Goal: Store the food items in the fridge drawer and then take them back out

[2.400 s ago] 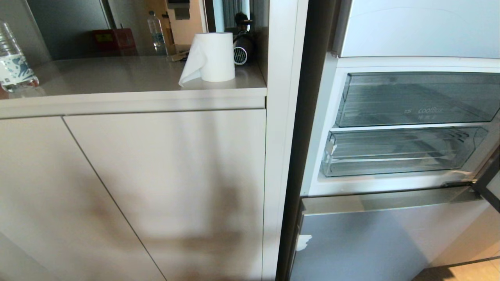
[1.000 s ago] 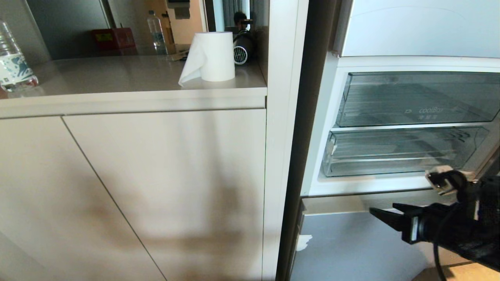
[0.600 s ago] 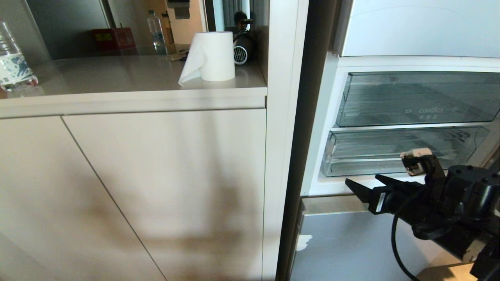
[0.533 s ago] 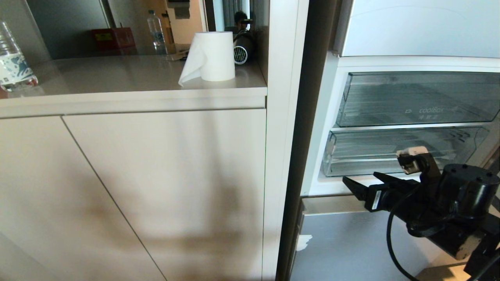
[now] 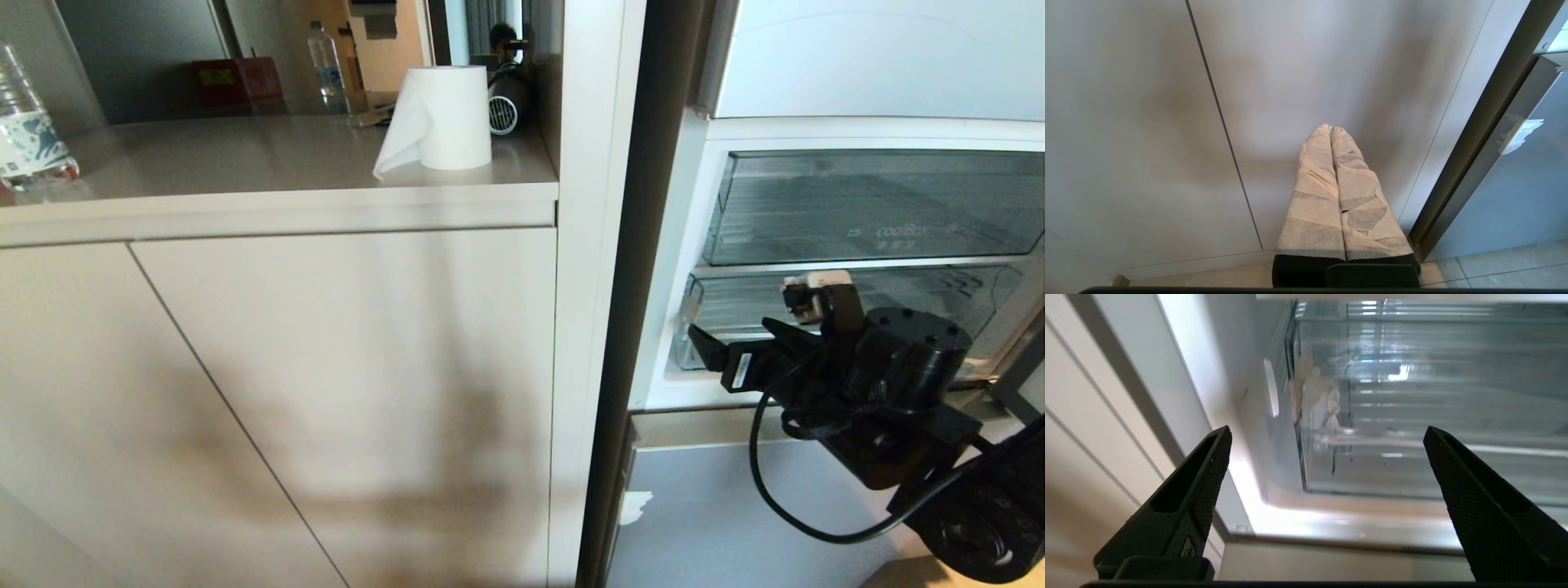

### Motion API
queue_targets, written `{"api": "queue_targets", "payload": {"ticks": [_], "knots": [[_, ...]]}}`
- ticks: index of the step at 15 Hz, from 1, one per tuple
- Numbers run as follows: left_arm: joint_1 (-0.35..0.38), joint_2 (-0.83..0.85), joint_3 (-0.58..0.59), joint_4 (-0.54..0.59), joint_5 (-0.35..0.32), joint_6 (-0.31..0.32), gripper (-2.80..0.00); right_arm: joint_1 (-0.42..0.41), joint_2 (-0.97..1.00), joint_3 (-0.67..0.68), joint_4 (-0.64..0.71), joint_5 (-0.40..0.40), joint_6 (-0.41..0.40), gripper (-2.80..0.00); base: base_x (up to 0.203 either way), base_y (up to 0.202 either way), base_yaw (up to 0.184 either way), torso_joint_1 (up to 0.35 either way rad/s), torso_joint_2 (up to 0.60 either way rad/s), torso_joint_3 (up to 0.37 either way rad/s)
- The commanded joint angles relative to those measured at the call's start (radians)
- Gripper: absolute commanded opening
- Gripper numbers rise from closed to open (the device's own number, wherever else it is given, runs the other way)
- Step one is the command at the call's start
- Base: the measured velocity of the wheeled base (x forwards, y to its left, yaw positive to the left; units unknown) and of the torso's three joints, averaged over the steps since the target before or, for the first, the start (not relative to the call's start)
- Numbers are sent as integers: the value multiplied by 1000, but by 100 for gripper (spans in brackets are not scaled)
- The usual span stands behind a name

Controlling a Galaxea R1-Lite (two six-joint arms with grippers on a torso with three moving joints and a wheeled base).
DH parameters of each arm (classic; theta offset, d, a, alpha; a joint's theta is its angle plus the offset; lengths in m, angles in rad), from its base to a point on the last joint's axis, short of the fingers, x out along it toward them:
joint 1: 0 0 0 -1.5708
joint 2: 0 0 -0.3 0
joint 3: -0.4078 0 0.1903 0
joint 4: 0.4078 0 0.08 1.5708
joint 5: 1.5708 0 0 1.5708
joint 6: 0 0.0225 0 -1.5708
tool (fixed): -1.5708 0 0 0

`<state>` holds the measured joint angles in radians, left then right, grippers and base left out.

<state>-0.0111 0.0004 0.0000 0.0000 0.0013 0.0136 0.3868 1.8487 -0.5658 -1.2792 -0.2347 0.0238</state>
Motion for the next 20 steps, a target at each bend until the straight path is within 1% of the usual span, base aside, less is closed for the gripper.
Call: {"api": "queue_targets", "payload": {"ticks": [1,7,11,12,14,18,20], "knots": [[0,0,0,0,0,0,-280,0,20,-37,-7,-7,-1,0,0,0,0,0,0,0],[0,0,0,0,0,0,-280,-1,83,-109,-5,-11,0,0,0,0,0,0,0,0],[0,0,0,0,0,0,-280,1,102,-120,-5,-11,7,0,0,0,0,0,0,0],[0,0,0,0,0,0,-280,0,105,-128,-5,-9,7,-280,0,0,0,0,0,0],[0,0,0,0,0,0,-280,12,127,-158,-5,-8,8,-280,0,0,0,0,0,0],[0,0,0,0,0,0,-280,60,163,-219,-4,-17,8,-280,0,0,0,0,0,0],[0,0,0,0,0,0,-280,77,161,-226,-3,-18,8,-280,0,0,0,0,0,0]]}}
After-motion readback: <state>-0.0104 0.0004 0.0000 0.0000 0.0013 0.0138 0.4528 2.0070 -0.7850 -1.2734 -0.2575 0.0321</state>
